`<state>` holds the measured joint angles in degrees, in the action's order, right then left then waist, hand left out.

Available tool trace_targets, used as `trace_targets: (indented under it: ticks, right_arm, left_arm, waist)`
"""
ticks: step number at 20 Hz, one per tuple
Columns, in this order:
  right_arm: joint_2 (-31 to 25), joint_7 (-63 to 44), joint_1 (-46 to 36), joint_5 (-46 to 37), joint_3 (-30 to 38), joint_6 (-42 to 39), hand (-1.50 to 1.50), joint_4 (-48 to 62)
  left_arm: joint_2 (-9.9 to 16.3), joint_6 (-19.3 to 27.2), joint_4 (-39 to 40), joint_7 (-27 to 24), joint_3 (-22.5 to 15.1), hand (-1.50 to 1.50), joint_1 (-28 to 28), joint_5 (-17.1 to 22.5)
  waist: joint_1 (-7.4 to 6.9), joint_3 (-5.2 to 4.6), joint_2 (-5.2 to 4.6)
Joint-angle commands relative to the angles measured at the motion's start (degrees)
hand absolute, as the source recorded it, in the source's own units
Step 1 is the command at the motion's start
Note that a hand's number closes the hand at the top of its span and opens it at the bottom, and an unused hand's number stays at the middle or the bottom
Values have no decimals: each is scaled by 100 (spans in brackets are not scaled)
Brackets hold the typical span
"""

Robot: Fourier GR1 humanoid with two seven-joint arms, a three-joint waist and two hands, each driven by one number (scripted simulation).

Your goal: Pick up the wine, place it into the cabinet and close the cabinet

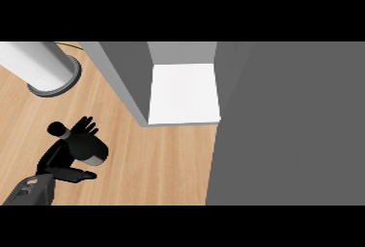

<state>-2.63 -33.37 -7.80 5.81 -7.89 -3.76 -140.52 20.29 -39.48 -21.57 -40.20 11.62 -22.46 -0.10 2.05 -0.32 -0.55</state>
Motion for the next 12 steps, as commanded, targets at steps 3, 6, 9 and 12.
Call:
trace_targets:
  ticks: [3,6,9,12]
  right_arm:
    - [-82,-132,84,331,162,-69,-150,-269]
    - [-4,-205,249,203,4,-5,-150,-450]
    - [20,27,280,253,53,-81,-150,-273]
    - [50,-68,476,152,-126,-81,-150,-421]
  left_arm:
    - [-138,-758,93,-917,-91,-150,-107,2]
    - [-214,-692,171,-852,-17,-150,-237,144]
    - [-227,-751,226,-857,52,150,-247,282]
    - [-367,-766,320,-981,-32,150,-71,252]
  waist:
    - [-15,4,1]
    - [28,2,7]
    - [-35,11,8]
    - [-3,5,8]
